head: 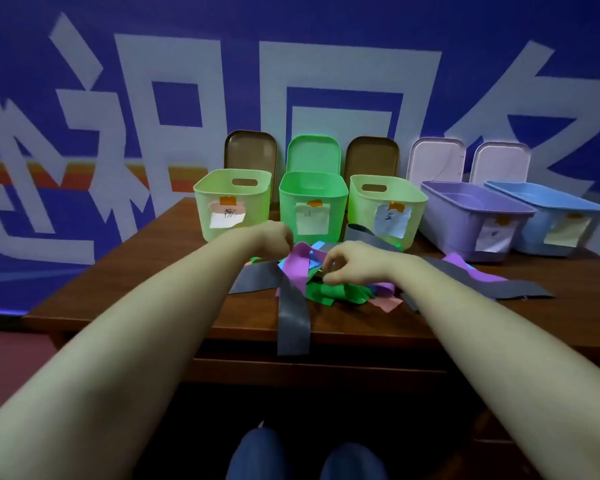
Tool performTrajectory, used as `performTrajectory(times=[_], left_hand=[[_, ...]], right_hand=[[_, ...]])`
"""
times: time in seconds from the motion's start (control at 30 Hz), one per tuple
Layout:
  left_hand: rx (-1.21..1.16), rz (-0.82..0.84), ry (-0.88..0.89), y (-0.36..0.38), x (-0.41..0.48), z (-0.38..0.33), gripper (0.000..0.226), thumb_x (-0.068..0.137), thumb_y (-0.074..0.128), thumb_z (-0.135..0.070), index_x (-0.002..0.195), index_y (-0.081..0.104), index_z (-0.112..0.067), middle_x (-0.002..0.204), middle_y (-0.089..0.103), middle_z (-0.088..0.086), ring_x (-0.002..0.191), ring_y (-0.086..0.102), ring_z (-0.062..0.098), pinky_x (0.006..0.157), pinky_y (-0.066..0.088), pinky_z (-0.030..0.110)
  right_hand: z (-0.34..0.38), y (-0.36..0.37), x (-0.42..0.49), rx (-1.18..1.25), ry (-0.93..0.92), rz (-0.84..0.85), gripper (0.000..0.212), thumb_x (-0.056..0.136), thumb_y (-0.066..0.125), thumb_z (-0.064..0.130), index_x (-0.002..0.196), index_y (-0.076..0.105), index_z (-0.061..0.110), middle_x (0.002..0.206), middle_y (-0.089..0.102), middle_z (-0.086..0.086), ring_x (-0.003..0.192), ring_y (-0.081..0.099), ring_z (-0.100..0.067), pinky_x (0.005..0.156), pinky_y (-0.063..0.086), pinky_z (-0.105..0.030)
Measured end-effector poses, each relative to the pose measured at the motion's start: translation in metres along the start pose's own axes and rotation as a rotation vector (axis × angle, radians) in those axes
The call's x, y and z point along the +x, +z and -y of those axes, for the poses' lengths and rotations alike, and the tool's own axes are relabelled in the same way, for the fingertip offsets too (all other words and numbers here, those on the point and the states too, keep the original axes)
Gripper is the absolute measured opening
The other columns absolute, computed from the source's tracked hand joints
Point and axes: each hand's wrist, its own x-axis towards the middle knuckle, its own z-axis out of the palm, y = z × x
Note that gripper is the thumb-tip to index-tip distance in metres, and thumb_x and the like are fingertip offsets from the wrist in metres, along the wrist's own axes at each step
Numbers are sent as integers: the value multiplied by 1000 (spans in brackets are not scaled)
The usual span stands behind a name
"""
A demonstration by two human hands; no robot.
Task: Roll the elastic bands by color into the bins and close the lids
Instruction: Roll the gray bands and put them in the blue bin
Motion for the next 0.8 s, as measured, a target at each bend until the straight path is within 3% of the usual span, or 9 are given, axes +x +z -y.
performTrajectory(times=[0.1, 0.27, 0.37, 0.5, 0.63, 0.7, 0.8], left_hand=[[-79, 70, 10, 2, -18, 15, 48, 85, 40, 13, 125, 59, -5, 131, 57, 10, 121, 52, 24, 102, 43, 35], [-97, 95, 181, 16, -40, 30, 45, 83, 60, 2, 123, 62, -17, 133, 54, 3, 124, 48, 21, 98, 40, 31], [12, 23, 280, 32, -43, 35, 40, 83, 68, -14, 121, 64, -27, 131, 55, -3, 125, 45, 17, 102, 37, 39], [48, -50, 314, 47, -46, 43, 32, 86, 63, -21, 115, 66, -34, 127, 57, -9, 122, 46, 17, 101, 32, 42], [-225, -152, 244, 48, -51, 47, 22, 91, 60, -20, 111, 69, -20, 113, 66, 0, 111, 57, 22, 98, 42, 37], [-370, -196, 209, 43, -51, 46, 24, 94, 57, -16, 115, 66, -12, 113, 66, 6, 111, 58, 24, 97, 44, 34], [-502, -263, 181, 30, -49, 39, 28, 95, 54, -16, 121, 60, -5, 122, 62, 9, 112, 56, 20, 96, 45, 29]], right_hand=[[9, 18, 0, 107, 5, 70, 37, 83, 70, 20, 118, 62, 15, 101, 64, 1, 91, 61, -14, 79, 49, -24], [14, 46, 0, 189, 2, 97, 54, 78, 65, 4, 122, 48, 31, 106, 60, -3, 93, 65, -27, 76, 55, -38], [15, 58, -6, 155, -14, 51, 55, 78, 65, 10, 115, 43, 42, 104, 57, -1, 92, 63, -25, 80, 56, -42], [13, 69, -11, 116, -44, -52, 37, 84, 66, 23, 113, 47, 35, 102, 55, 3, 93, 56, -18, 87, 51, -39], [10, 78, -15, 156, -62, -138, 29, 90, 60, 36, 118, 55, 36, 104, 54, 4, 92, 52, -14, 91, 48, -39], [16, 76, -14, 290, -88, -192, 24, 95, 54, 34, 118, 59, 30, 103, 57, 0, 85, 52, -14, 80, 49, -35], [27, 64, -5, 542, -64, -315, 21, 99, 47, 20, 116, 57, 27, 93, 61, 1, 76, 51, -16, 60, 39, -25]])
